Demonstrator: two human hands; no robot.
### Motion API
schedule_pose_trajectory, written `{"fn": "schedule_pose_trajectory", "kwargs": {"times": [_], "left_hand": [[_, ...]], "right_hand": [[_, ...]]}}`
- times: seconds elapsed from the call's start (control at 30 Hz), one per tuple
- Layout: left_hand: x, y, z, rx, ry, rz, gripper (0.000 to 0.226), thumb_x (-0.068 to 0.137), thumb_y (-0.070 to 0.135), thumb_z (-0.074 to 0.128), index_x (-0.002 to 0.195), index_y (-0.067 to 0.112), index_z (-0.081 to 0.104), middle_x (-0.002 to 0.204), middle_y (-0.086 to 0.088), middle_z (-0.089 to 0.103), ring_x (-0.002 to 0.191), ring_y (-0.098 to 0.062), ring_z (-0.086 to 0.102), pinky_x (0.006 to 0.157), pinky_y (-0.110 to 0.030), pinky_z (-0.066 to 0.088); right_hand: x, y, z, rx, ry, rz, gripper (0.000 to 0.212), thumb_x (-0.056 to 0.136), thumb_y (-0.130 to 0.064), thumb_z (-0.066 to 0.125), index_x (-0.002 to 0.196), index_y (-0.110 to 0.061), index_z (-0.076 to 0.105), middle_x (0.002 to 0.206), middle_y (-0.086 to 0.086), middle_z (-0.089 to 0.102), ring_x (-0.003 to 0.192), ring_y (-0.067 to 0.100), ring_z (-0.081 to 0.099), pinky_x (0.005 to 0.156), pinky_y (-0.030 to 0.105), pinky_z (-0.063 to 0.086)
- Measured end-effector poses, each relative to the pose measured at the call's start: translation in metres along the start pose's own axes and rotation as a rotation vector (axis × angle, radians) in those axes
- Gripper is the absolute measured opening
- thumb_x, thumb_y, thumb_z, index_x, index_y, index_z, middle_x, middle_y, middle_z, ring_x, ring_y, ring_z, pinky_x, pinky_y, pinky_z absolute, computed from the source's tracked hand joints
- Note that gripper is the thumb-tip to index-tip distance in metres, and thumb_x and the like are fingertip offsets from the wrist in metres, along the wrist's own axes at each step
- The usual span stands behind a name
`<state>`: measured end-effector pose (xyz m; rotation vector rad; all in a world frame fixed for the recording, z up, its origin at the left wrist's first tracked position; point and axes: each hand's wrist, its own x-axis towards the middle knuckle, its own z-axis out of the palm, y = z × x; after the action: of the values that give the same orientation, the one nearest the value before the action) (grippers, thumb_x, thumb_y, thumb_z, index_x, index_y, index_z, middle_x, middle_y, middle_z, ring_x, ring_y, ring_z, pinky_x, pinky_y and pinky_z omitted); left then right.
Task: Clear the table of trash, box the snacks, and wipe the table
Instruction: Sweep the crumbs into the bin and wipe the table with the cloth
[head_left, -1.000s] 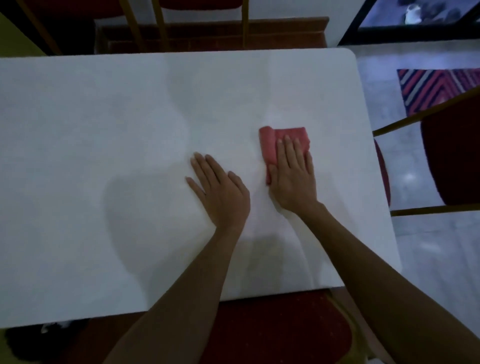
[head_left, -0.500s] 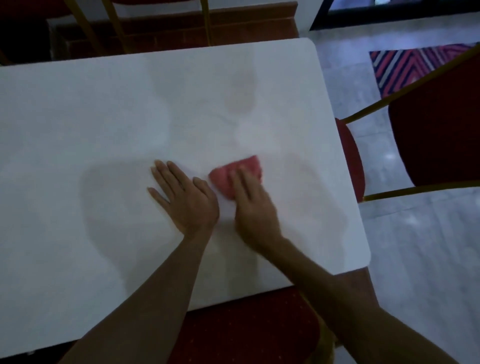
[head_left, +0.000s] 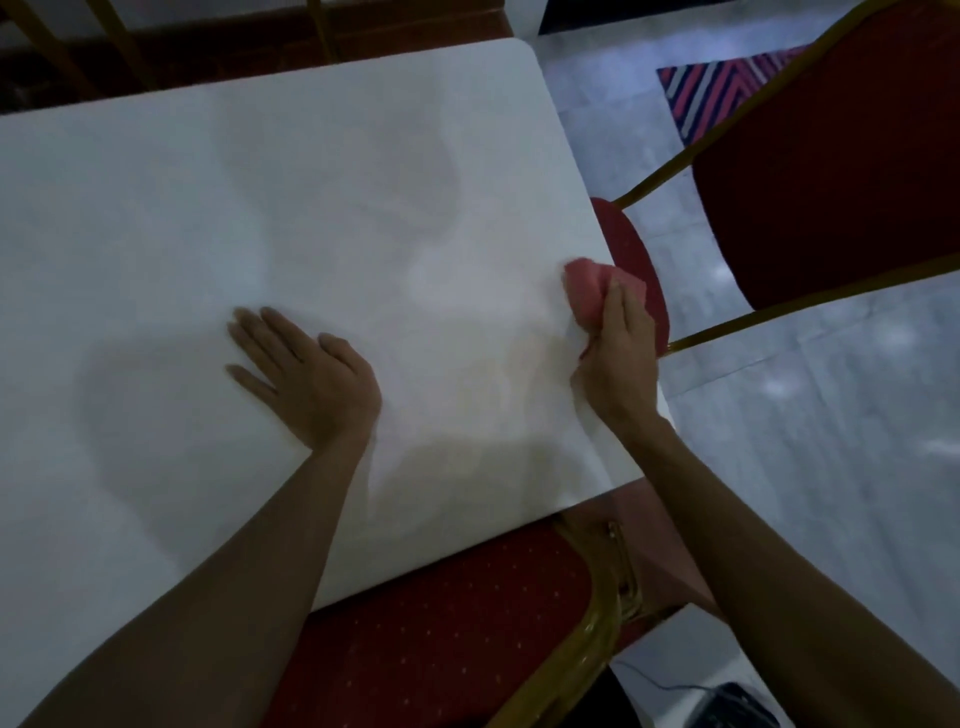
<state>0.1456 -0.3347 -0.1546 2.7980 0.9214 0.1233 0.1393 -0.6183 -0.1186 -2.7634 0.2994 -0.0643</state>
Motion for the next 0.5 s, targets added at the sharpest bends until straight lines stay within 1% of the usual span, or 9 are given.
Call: {"fn": "schedule_pose_trajectory", "kwargs": {"times": [0.07,0.13,0.17,0.2,0.23,0.27,0.37,0.43,0.5], "left_hand": [[-0.001,0.0,0.0,-0.004,0.002,-0.001,0.064,0.099,0.03,0.027,0.154,-0.001,0.02,0.164,-0.019,0.013,0.153,-0.031,0.008,0.121,-0.056,0.009],[-0.002,-0.001,0.001,-0.002,-0.001,0.006,0.064,0.099,0.03,0.027,0.154,-0.001,0.02,0.164,-0.02,0.012,0.153,-0.031,0.008,0.121,-0.057,0.008],[-0.003,0.0,0.0,0.002,0.0,0.015,0.064,0.099,0.029,0.027,0.154,-0.002,0.02,0.164,-0.02,0.013,0.153,-0.032,0.008,0.121,-0.057,0.008],[-0.003,0.001,0.0,0.005,0.004,0.021,0.063,0.099,0.029,0.027,0.154,-0.002,0.02,0.163,-0.021,0.013,0.153,-0.032,0.008,0.121,-0.056,0.008],[-0.003,0.001,0.0,0.005,0.004,0.021,0.063,0.099,0.029,0.027,0.154,-0.002,0.02,0.163,-0.021,0.013,0.153,-0.032,0.008,0.121,-0.056,0.008],[-0.004,0.002,0.0,0.007,0.005,0.018,0.063,0.099,0.029,0.027,0.154,-0.001,0.02,0.163,-0.02,0.014,0.153,-0.032,0.009,0.121,-0.056,0.008],[-0.002,0.002,0.0,0.019,0.012,0.014,0.062,0.099,0.028,0.028,0.154,-0.002,0.021,0.163,-0.021,0.014,0.153,-0.033,0.009,0.121,-0.056,0.008],[-0.002,0.002,0.001,0.024,0.003,0.018,0.062,0.099,0.028,0.028,0.154,-0.002,0.021,0.163,-0.021,0.014,0.153,-0.033,0.008,0.121,-0.056,0.007],[-0.002,0.002,0.0,0.025,0.003,0.019,0.063,0.099,0.028,0.029,0.154,-0.003,0.021,0.163,-0.021,0.014,0.153,-0.033,0.007,0.121,-0.056,0.007]], "right_hand": [[-0.024,-0.032,0.006,0.034,-0.033,-0.143,0.065,0.091,0.005,0.052,0.153,-0.003,0.034,0.149,0.022,0.044,0.125,0.039,0.05,0.093,0.051,0.053],[-0.06,-0.057,0.02,0.052,-0.089,-0.38,0.056,0.088,-0.001,0.055,0.144,0.0,0.05,0.148,0.024,0.047,0.133,0.041,0.048,0.105,0.053,0.046],[-0.076,-0.063,0.027,0.041,-0.138,-0.471,0.051,0.092,-0.01,0.056,0.142,-0.001,0.052,0.151,0.024,0.043,0.14,0.04,0.042,0.114,0.054,0.038],[-0.084,-0.067,0.033,0.025,-0.187,-0.511,0.051,0.097,-0.023,0.055,0.145,-0.005,0.05,0.156,0.022,0.038,0.146,0.037,0.033,0.119,0.053,0.028],[-0.079,-0.064,0.037,0.017,-0.209,-0.539,0.054,0.1,-0.034,0.051,0.148,-0.01,0.047,0.16,0.019,0.032,0.15,0.035,0.026,0.122,0.054,0.022],[-0.065,-0.062,0.04,0.007,-0.193,-0.558,0.056,0.101,-0.04,0.047,0.151,-0.014,0.044,0.162,0.016,0.029,0.152,0.033,0.021,0.122,0.055,0.019],[-0.006,-0.054,0.051,-0.075,-0.16,-0.527,0.057,0.105,-0.042,0.036,0.157,-0.019,0.03,0.166,0.013,0.017,0.155,0.031,0.009,0.124,0.054,0.013],[0.04,-0.058,0.055,-0.046,-0.119,-0.39,0.056,0.107,-0.037,0.033,0.158,-0.015,0.026,0.166,0.016,0.016,0.154,0.034,0.008,0.124,0.053,0.012],[0.075,-0.075,0.058,0.033,-0.093,-0.213,0.055,0.107,-0.031,0.031,0.156,-0.007,0.028,0.164,0.02,0.02,0.153,0.039,0.011,0.122,0.057,0.017]]}}
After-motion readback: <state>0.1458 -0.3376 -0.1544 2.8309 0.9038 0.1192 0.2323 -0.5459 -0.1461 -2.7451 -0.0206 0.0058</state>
